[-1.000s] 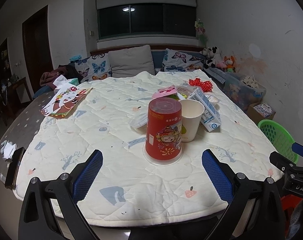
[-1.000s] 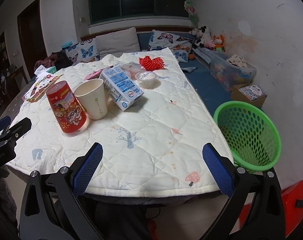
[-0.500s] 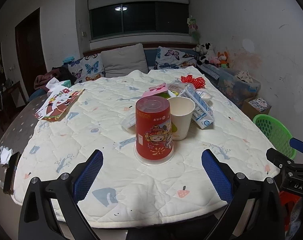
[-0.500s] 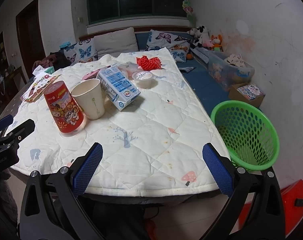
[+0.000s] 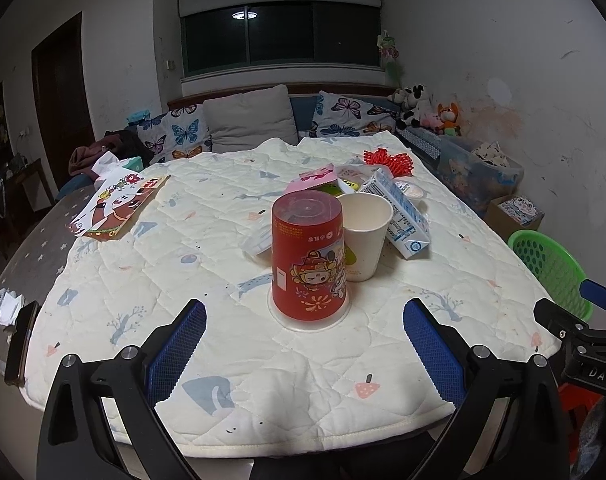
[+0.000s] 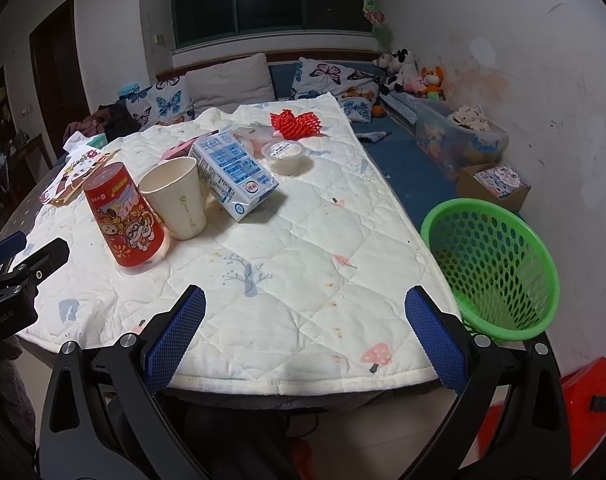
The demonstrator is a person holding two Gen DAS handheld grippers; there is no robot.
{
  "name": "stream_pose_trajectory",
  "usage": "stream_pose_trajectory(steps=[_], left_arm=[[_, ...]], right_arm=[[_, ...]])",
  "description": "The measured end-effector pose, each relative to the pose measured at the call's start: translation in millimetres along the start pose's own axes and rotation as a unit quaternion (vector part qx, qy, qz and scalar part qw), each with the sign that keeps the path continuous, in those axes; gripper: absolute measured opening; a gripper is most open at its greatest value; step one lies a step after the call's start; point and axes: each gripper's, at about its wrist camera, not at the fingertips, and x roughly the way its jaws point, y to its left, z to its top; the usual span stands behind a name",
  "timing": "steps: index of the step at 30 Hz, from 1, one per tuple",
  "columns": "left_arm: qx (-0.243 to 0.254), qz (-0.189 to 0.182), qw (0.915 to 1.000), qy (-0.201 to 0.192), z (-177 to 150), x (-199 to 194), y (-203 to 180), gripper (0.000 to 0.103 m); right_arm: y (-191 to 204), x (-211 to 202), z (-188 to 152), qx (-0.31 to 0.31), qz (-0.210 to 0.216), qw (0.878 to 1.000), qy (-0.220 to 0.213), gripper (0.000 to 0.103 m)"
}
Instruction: Collect trash
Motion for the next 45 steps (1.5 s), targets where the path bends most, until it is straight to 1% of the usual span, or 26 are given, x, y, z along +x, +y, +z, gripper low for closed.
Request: stream_pose_trajectory(steps=[13,31,37,43,45], left_arm=[[0.000,-0.002,1.0000,0.005,-0.2,4.2,-1.5,0.096],[-0.001,-0.001,1.0000,0.006,3.5,11.5,-1.0,0.096],[-0.005,-0.002,0.9999,0.011,10.5,18.3,2.4,0.096],[-0.013,-0.006,0.9996,0.025,16.0,30.6,9.4,0.096],[-0.012,-0.006,0.9996,0.025,16.7,32.4,12.5,0.096]], right_arm=[[-1.1,-0.3,1.4,0.001,-0.001,1.000,0.000,0.099],[0.6,9.9,10.4,-0.003,0.006,1.000,0.000,0.099],[3.2,14.9,16.9,-0.010,0.012,1.000,-0.002,0.099],[7.9,31.7,27.7,-0.026,0.030,0.999,0.003,0.098],[8.7,37.4,31.9,-0.028,0.038,0.999,0.006,0.096]])
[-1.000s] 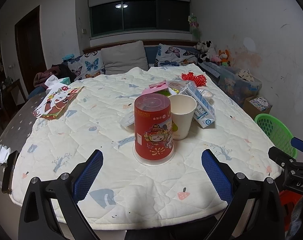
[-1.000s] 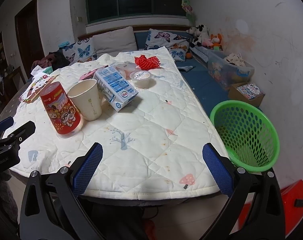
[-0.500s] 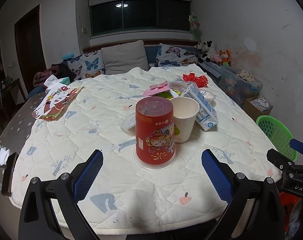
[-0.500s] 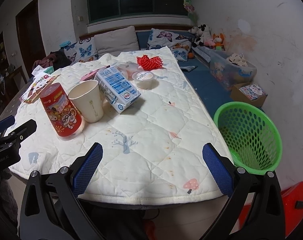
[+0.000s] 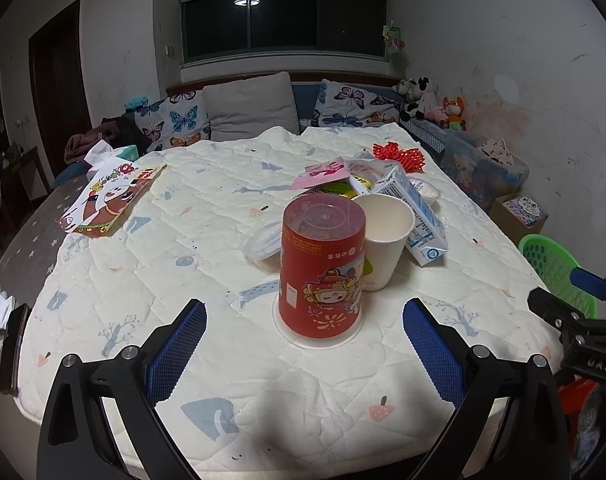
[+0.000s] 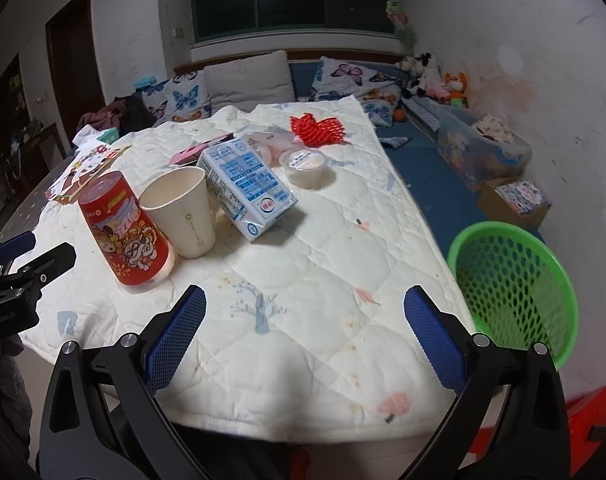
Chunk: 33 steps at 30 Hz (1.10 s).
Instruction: Collect trash
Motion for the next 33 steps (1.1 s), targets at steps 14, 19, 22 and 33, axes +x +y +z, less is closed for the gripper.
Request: stream_pose_trajectory(steps=[14,19,22,33], left_arm=[[-0.005,-0.028,0.9993,0.024,17.4,34.2,14.0,0.087],[-0.005,-0.057,0.9975,0.040,20.9,53.9,13.1,0.087],[0.000,-0.064,0.9970,0.045,21.7,64.4,10.6,0.087],[-0.007,-0.093,0.9941,0.055,26.6,88.0,10.7,0.066]], right_arm=[[21.5,37.0,28.0,-0.039,0.064,0.997,0.014,0.088],[21.9,43.5,34.7,-0.040,0.070,0.997,0.017,0.088],[22.0,45.5,39.1,-0.042,0.073,0.996,0.017,0.088],[35.1,54.4,45.0,-0.058,0.083,0.995,0.020,0.087]])
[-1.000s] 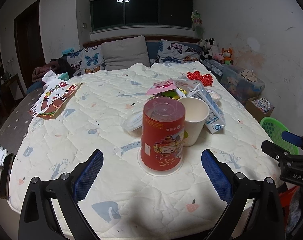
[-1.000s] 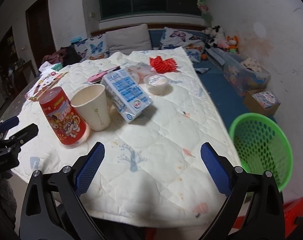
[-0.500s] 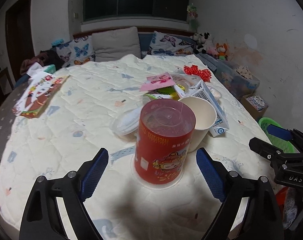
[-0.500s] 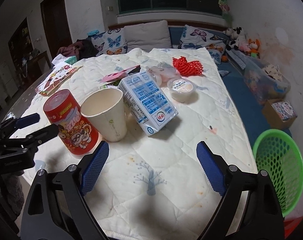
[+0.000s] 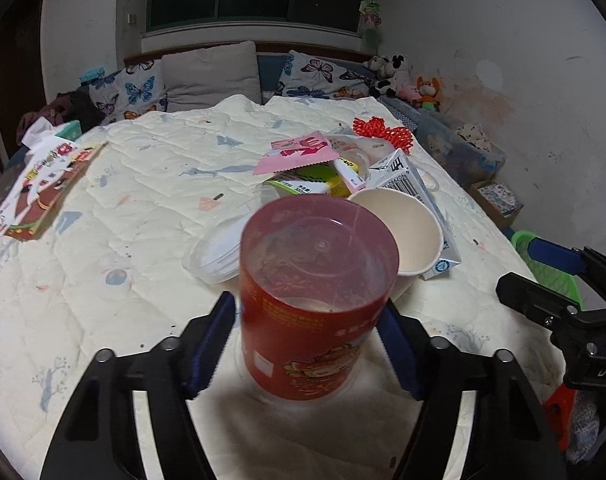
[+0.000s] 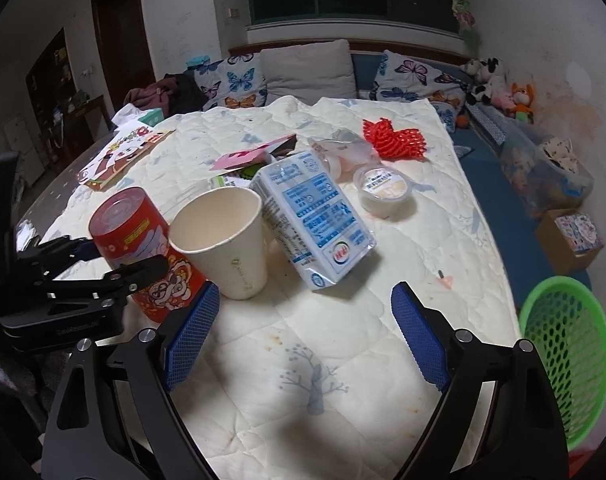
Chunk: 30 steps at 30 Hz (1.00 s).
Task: Collect trash
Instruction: 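Grasp the red paper cup with the left tool and lift it, then grasp the white paper cup with the right tool while the left tool holds the red cup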
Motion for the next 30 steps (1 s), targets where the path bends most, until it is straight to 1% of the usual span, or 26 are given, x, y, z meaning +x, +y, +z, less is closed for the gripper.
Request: stream_pose_trajectory(steps=[3,6,7,9,14,17,19,21,23,25,27,30], left_arm=[[0.001,-0.001,0.9999,-0.011,0.0,-2.9,0.9,0.065],[-0.003,-0.003,0.9998,-0.020,-0.8,-7.9,4.2,0.065],[-0.005,-0.003,0.9997,-0.022,-1.0,-10.2,5.9,0.065],[-0.005,0.005,0.9995,-0.029,-1.9,-17.3,9.9,0.065],[-0.020,0.028,0.9975,-0.061,1.5,-43.8,30.8,0.065],[-0.029,0.035,0.9960,-0.078,6.0,-58.2,43.9,0.065],[-0.038,0.034,0.9951,-0.085,8.0,-65.9,51.6,0.065],[-0.041,0.041,0.9942,-0.090,7.9,-70.9,56.5,0.065],[-0.047,0.042,0.9935,-0.094,7.1,-75.1,60.5,0.065],[-0.050,0.044,0.9932,-0.096,6.2,-77.5,62.9,0.065],[-0.051,0.049,0.9929,-0.096,4.7,-78.7,64.7,0.065],[-0.055,0.044,0.9927,-0.098,2.8,-79.9,68.1,0.065]], right_arm=[[1.4,-1.0,3.4,0.005,0.013,1.000,-0.003,0.086],[7.0,-2.6,5.6,-0.002,0.010,1.000,-0.008,0.086],[8.5,-1.8,6.5,0.000,0.015,1.000,-0.007,0.086],[11.6,-1.0,8.3,0.003,0.026,1.000,-0.005,0.086],[31.9,6.7,14.7,-0.018,0.044,0.999,-0.007,0.086],[41.9,16.0,16.4,-0.023,0.049,0.999,0.000,0.086],[47.8,22.4,18.2,-0.027,0.046,0.999,0.001,0.086],[52.5,31.2,21.1,-0.024,0.055,0.998,0.010,0.085],[55.4,36.8,23.5,-0.021,0.048,0.999,0.007,0.083],[60.8,44.7,26.7,-0.024,0.053,0.998,0.015,0.083],[66.3,50.5,29.2,-0.035,0.043,0.998,0.017,0.083],[71.0,57.0,31.8,-0.038,0.035,0.999,0.018,0.082]])
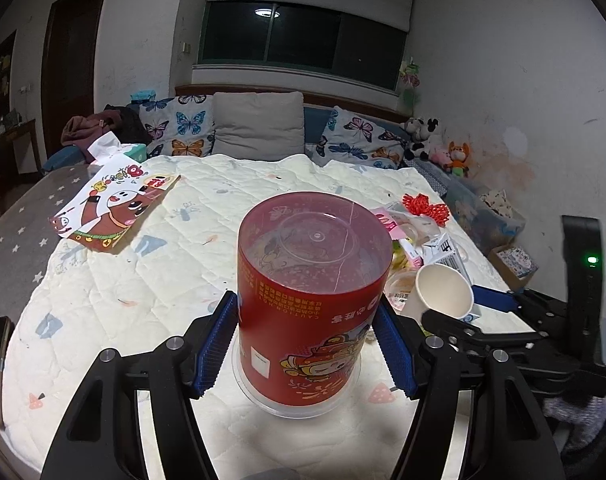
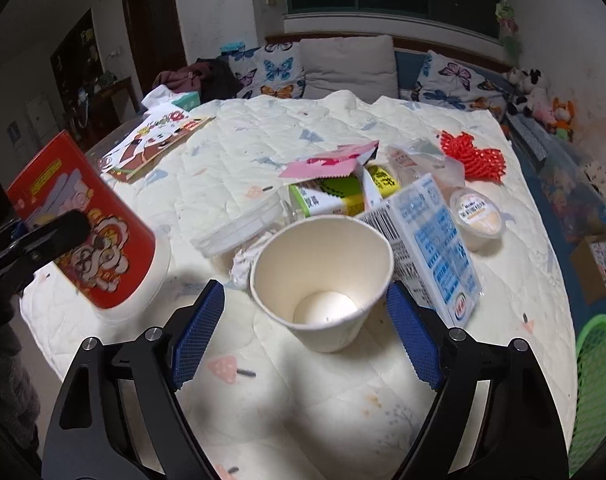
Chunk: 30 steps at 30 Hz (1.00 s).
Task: Collect trash
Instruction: 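Grasp the white paper cup with the right tool while the left tool holds the red cup, then drop the white cup into the green basket with the right tool while the left carries the red cup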
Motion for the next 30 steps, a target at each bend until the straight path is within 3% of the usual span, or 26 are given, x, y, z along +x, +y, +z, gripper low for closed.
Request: stream_pose_trajectory(steps=[4,9,15,19,23,25,30], left_arm=[[-0.007,0.000,1.0000,0.005,0.2,0.6,5.5,0.065],[-0.003,0.002,1.0000,0.003,1.4,0.7,2.9,0.065],[0.012,-0.008,0.9999,-0.008,11.4,-4.9,-10.7,0.065],[0.032,-0.031,0.9989,-0.009,19.8,-2.7,-35.8,0.065],[0.053,-0.063,0.9966,-0.014,28.2,1.8,-65.3,0.065],[0.061,-0.082,0.9947,-0.010,34.3,8.7,-84.6,0.065],[0.084,-0.105,0.9908,-0.011,42.2,22.5,-120.6,0.065]], right_arm=[[1.7,9.1,-0.8,-0.015,-0.031,0.999,-0.003,0.071],[-3.6,7.7,-2.7,0.004,-0.020,1.000,-0.008,0.069],[-16.6,-35.6,-13.1,0.010,0.003,0.999,-0.036,0.068],[-48.2,-84.2,-27.6,0.045,0.008,0.997,-0.063,0.068],[-103.3,-129.4,-46.6,0.081,-0.051,0.992,-0.081,0.068],[-144.6,-139.9,-61.8,0.102,-0.107,0.986,-0.071,0.068],[-259.6,-114.7,-116.3,0.172,-0.206,0.963,0.029,0.069]])
